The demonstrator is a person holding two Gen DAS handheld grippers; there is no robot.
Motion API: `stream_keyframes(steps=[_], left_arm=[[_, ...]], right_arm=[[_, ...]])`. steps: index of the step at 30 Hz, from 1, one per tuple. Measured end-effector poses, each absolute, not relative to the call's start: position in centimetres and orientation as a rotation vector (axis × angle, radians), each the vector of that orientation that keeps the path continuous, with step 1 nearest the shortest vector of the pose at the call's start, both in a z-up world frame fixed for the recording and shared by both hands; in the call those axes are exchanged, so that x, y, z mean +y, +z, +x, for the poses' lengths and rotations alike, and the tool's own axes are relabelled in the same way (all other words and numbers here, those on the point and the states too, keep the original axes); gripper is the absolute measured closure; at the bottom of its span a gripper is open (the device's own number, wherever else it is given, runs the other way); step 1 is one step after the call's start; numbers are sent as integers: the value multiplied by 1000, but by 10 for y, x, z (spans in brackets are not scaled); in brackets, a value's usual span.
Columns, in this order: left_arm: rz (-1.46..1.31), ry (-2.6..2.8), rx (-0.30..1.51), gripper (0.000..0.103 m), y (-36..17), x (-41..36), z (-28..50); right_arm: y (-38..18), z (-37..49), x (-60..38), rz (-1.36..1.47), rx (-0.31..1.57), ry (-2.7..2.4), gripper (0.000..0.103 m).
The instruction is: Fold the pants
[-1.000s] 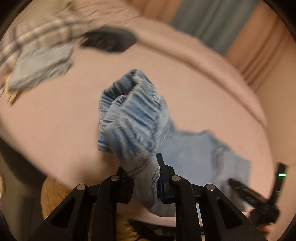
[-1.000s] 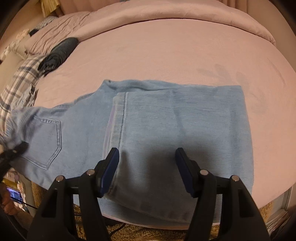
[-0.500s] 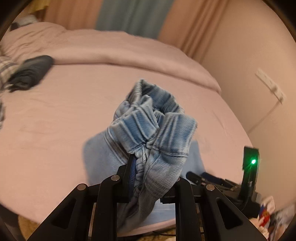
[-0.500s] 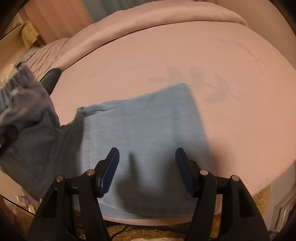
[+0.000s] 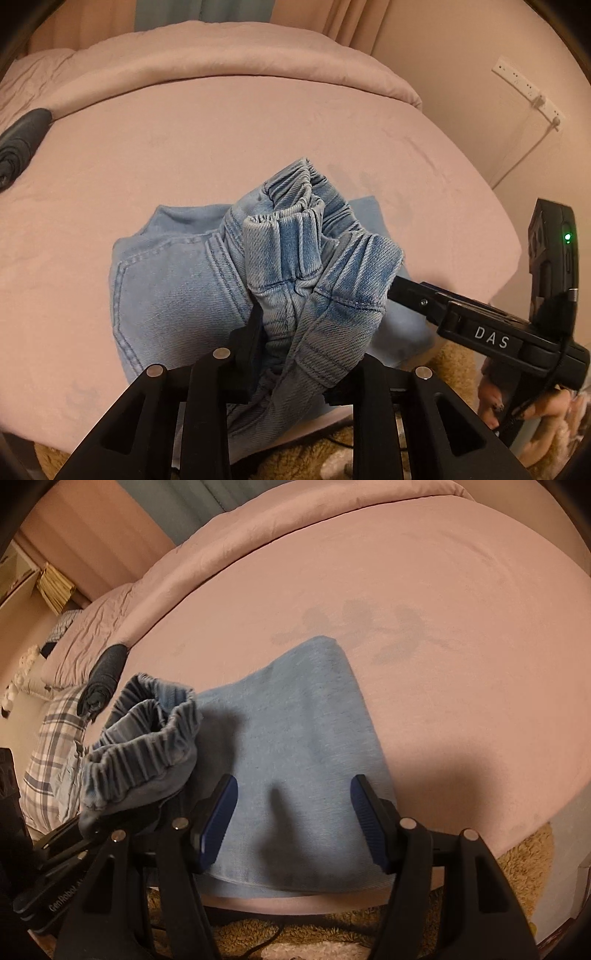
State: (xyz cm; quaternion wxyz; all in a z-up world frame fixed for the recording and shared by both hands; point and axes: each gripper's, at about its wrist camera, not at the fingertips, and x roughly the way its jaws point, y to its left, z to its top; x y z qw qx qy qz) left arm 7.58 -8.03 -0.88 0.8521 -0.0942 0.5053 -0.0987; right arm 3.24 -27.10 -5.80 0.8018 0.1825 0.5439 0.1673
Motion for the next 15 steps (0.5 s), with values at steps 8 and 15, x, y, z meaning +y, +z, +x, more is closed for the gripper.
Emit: stream_keyframes(steps=[8, 15], left_arm=[[-212, -221, 1100, 80, -17, -69, 67], [-382, -375, 1164, 22, -23, -68, 87]], right_arm=[[-47, 37, -279, 393, 1138, 331, 31], [-45, 43, -278, 387, 1151, 353, 28]])
